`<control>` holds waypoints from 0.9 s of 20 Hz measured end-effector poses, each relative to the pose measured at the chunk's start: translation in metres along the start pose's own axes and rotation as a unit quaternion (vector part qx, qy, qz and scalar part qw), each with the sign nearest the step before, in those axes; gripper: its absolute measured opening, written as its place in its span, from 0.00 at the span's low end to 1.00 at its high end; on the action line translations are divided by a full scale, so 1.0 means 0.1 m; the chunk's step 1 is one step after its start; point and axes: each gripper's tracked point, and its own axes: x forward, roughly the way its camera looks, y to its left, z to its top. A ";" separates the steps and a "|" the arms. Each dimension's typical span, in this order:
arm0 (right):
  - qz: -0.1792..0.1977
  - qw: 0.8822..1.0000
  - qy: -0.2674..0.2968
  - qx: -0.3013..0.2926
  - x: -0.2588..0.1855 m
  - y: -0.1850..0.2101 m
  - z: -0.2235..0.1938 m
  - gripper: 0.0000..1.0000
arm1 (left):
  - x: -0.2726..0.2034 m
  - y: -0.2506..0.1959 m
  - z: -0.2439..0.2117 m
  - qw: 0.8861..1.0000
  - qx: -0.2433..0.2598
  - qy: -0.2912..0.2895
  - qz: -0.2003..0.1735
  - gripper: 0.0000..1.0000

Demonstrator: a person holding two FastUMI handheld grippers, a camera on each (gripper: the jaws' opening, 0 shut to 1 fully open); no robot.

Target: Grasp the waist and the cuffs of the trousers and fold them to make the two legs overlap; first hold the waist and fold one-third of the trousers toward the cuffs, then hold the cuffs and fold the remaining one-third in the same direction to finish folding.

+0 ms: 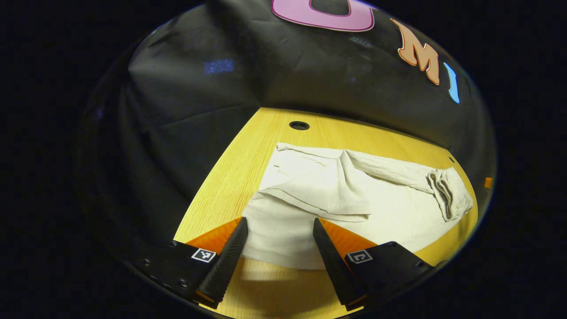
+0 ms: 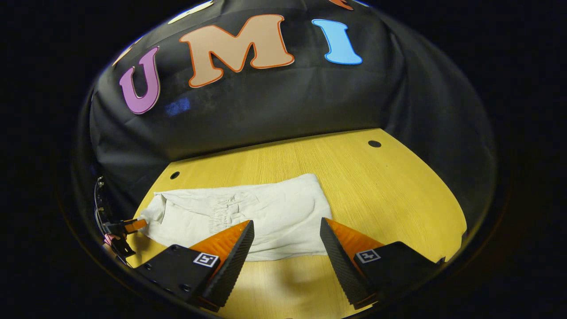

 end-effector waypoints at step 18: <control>0.018 1.000 0.002 0.007 0.00 0.05 0.06 0.96 | 0.09 -0.14 0.05 1.000 0.007 0.004 0.012 0.00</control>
